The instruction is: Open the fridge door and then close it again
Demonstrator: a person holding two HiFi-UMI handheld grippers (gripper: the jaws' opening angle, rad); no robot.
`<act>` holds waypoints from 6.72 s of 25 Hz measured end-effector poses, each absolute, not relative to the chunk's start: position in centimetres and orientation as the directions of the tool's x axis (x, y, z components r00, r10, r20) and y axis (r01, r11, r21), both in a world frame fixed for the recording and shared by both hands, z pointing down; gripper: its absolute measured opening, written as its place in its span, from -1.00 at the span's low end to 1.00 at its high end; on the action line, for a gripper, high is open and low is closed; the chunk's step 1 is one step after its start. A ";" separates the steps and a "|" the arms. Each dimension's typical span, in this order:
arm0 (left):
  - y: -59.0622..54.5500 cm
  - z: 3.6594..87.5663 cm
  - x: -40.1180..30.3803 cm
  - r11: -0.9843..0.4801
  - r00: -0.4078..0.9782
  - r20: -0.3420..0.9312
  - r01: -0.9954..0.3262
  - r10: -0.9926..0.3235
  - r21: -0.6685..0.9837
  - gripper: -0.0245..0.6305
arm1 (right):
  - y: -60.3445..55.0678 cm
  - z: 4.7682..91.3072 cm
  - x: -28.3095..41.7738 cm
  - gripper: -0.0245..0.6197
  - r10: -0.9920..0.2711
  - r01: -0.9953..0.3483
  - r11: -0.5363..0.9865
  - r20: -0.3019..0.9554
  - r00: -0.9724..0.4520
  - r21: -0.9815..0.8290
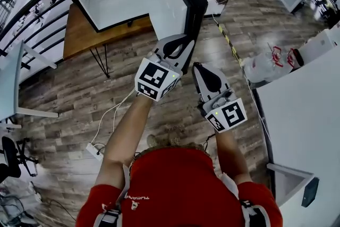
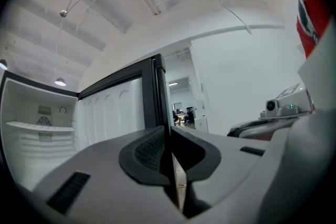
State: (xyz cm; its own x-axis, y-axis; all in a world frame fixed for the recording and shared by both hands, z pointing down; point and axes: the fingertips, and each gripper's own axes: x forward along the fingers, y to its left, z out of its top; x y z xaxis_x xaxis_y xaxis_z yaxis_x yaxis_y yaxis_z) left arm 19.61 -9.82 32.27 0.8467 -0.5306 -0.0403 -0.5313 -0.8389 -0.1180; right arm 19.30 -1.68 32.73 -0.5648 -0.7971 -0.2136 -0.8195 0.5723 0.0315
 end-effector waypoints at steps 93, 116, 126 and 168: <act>-0.9 33.7 -4.7 -0.446 0.437 -0.171 -0.895 -0.883 0.022 -0.90 | -12.2 35.6 20.1 -0.08 -0.723 -0.731 0.680 -0.121 -0.680 0.045; -8.9 33.7 -18.9 -0.483 0.476 -0.177 -0.876 -0.861 -0.007 -0.90 | -13.9 35.2 0.2 0.04 -0.802 -0.821 0.555 -0.176 -0.572 0.136; -12.0 33.0 -25.9 -0.527 0.520 -0.186 -0.850 -0.834 -0.014 -0.90 | -17.3 34.9 -7.5 0.04 -0.831 -0.843 0.526 -0.145 -0.537 0.108; -23.4 34.2 -30.7 -0.473 0.463 -0.159 -0.881 -0.872 0.029 -0.90 | -39.1 35.3 -16.6 -0.24 -0.781 -0.779 0.612 -0.050 -0.623 0.137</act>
